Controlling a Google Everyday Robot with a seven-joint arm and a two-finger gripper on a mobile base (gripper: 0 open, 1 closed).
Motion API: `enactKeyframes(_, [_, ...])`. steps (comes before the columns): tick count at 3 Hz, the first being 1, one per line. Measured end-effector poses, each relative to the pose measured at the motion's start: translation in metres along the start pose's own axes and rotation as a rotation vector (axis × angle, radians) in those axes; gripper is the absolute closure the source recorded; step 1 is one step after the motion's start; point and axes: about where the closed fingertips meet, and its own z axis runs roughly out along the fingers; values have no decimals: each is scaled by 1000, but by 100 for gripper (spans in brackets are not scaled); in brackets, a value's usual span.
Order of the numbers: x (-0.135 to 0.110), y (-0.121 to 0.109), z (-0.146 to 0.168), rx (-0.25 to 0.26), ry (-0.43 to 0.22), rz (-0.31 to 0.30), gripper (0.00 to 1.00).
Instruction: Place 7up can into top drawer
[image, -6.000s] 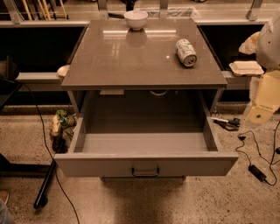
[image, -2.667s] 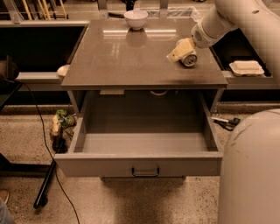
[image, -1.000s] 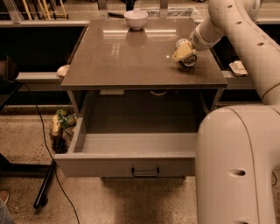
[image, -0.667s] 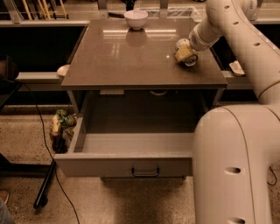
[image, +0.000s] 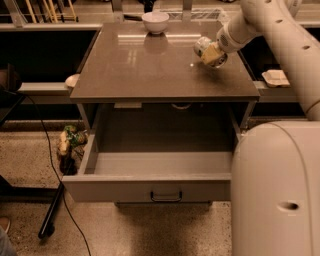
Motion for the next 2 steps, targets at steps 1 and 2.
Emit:
enactKeyframes(1, [-16, 23, -43, -65, -126, -134, 100])
enactKeyframes(2, [-8, 57, -81, -158, -200, -275, 100])
